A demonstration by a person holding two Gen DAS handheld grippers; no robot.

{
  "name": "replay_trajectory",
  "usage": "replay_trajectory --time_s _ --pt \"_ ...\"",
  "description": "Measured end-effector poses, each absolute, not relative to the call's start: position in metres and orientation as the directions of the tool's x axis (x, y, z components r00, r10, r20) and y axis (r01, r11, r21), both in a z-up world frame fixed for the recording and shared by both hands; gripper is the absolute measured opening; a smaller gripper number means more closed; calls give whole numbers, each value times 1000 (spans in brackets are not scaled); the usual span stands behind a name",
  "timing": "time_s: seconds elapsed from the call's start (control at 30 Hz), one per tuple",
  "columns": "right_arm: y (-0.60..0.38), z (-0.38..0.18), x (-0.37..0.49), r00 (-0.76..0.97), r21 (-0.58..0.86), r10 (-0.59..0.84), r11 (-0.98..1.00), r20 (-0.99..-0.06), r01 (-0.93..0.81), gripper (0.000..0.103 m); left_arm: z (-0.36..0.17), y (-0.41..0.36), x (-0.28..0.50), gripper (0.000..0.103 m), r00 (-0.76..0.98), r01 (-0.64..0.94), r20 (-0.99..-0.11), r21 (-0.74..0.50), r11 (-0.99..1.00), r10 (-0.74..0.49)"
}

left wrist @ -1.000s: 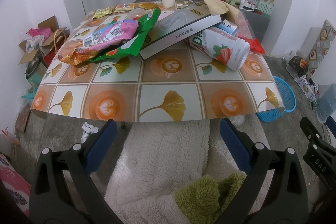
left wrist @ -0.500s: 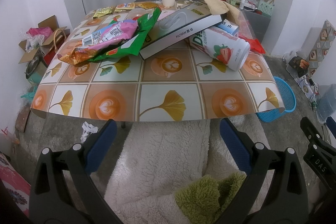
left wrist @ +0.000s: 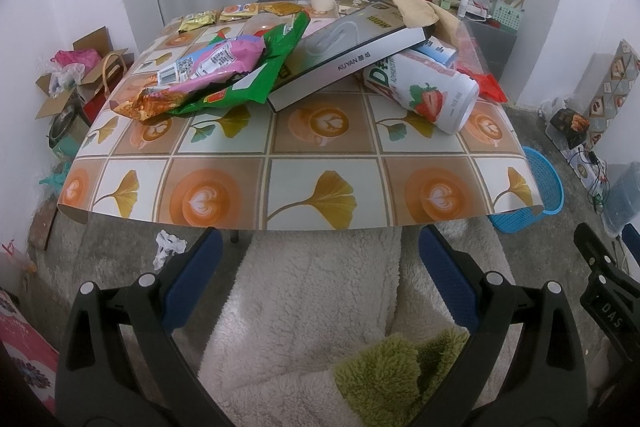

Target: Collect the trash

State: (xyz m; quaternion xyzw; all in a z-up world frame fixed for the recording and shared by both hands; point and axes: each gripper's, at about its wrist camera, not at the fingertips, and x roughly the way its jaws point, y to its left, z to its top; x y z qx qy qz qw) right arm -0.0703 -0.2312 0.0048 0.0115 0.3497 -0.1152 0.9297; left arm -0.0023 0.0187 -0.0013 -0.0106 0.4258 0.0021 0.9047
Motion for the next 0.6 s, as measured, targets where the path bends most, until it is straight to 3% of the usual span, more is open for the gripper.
replay_trajectory --time_s 0.27,0.4,0.6 --pt "-223 24 -59 782 -65 -192 980 -593 190 98 -3 26 3 94 664 6 -746 -53 999 -44" --pt "-214 46 -43 838 -73 -170 985 -518 155 98 11 52 8 94 723 -3 -687 -118 993 -80" --pt "-196 63 -27 905 -45 -70 997 -420 56 98 29 112 20 94 807 -114 -590 -206 972 -30"
